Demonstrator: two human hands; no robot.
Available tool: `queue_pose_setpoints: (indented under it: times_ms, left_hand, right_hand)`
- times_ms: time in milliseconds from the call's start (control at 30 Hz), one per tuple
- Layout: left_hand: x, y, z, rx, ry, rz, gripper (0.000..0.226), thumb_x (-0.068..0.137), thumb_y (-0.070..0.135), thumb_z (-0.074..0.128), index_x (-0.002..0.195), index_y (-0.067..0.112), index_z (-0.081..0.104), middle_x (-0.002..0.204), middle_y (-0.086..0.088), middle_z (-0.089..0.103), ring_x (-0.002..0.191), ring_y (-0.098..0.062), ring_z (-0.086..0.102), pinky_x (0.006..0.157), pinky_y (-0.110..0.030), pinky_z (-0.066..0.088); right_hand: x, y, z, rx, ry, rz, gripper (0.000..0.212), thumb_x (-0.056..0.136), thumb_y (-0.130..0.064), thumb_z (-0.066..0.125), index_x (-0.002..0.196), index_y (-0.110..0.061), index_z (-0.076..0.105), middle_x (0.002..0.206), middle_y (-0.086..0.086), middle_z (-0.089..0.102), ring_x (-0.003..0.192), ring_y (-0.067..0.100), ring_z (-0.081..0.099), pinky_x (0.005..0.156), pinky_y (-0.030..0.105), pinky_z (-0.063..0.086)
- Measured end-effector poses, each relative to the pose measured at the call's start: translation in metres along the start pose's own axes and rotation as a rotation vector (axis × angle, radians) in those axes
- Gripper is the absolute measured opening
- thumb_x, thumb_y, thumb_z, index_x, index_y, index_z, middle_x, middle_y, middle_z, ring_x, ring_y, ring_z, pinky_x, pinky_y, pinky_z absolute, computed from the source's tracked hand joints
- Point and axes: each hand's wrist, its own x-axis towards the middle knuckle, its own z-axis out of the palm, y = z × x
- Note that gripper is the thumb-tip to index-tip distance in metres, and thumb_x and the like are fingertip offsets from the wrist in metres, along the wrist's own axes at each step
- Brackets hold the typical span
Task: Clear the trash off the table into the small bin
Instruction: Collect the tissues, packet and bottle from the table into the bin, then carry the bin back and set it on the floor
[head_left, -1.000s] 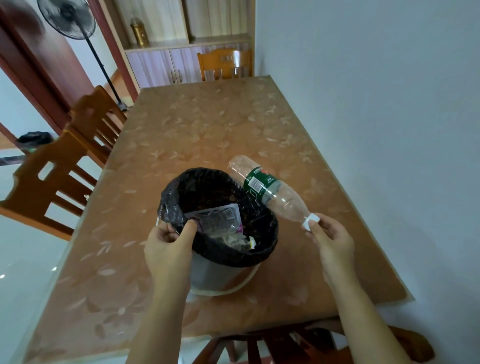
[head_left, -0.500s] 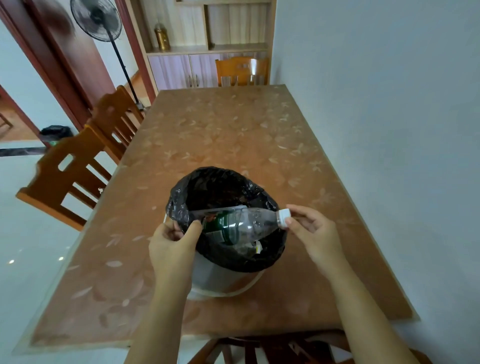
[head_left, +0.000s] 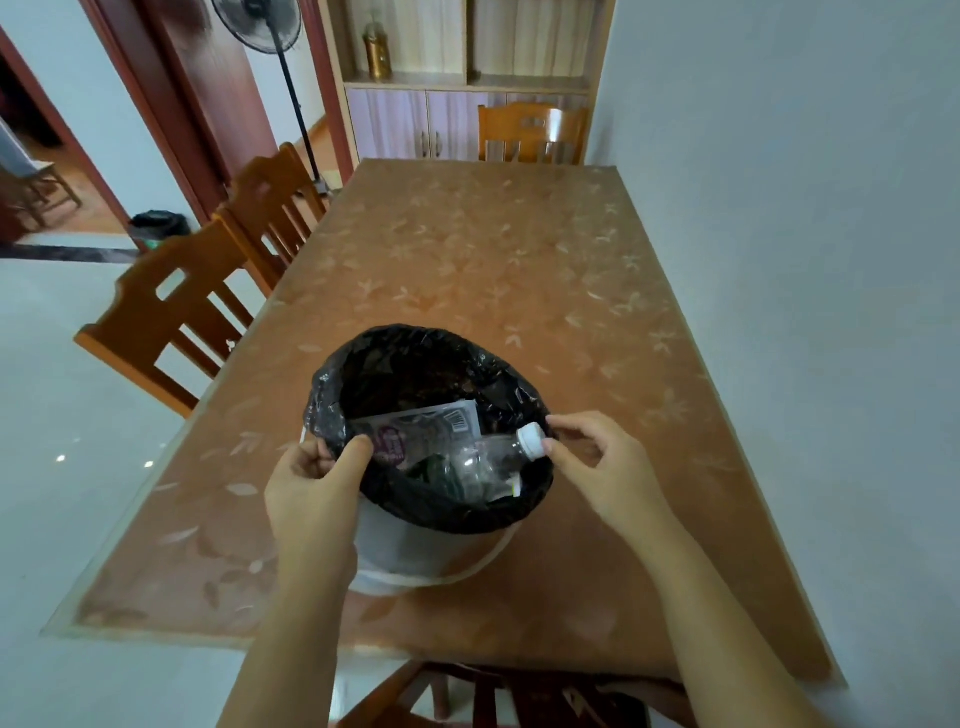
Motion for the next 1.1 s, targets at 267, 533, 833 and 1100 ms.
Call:
queue_pose_setpoints:
  times_ms: [267, 533, 833, 1100]
  left_hand:
    - [0.009, -0.003, -0.038, -0.066, 0.224, -0.037, 0.016, 0.08, 0.014, 0.065, 0.081, 0.009, 0.05, 0.067, -0.009, 0.04, 0.058, -0.02, 0.039, 0.06, -0.034, 0.032]
    - [0.016, 0.001, -0.113, -0.112, 0.372, -0.053, 0.029, 0.063, 0.026, 0.066, 0.062, 0.014, 0.04, 0.05, -0.001, 0.034, 0.049, -0.017, 0.03, 0.055, -0.033, 0.026]
    - [0.06, -0.002, -0.259, -0.195, 0.39, -0.112, 0.024, 0.067, 0.025, 0.067, 0.067, 0.011, 0.048, 0.044, 0.002, 0.038, 0.045, -0.013, 0.033, 0.056, -0.03, 0.028]
    - [0.105, 0.0, -0.404, -0.139, 0.439, -0.105, 0.029, 0.07, 0.021, 0.068, 0.061, 0.016, 0.041, 0.048, 0.005, 0.037, 0.043, -0.009, 0.033, 0.052, -0.028, 0.028]
  right_hand:
    - [0.009, 0.015, 0.029, -0.44, -0.07, -0.051, 0.032, 0.088, -0.023, 0.051, 0.119, -0.013, 0.054, 0.121, 0.004, 0.056, 0.116, 0.019, 0.046, 0.099, 0.029, 0.033]
    - [-0.002, -0.024, 0.106, -0.574, -0.287, -0.121, 0.036, 0.088, -0.026, 0.05, 0.122, -0.013, 0.052, 0.131, 0.005, 0.051, 0.125, 0.021, 0.04, 0.106, 0.036, 0.03]
    - [-0.037, -0.107, 0.22, -0.557, -0.28, -0.112, 0.033, 0.088, -0.023, 0.052, 0.119, -0.012, 0.054, 0.129, 0.005, 0.054, 0.124, 0.022, 0.04, 0.105, 0.038, 0.031]
    - [-0.079, -0.197, 0.36, -0.515, -0.327, -0.153, 0.03, 0.087, -0.021, 0.051, 0.115, -0.012, 0.056, 0.126, 0.006, 0.055, 0.122, 0.023, 0.042, 0.103, 0.038, 0.032]
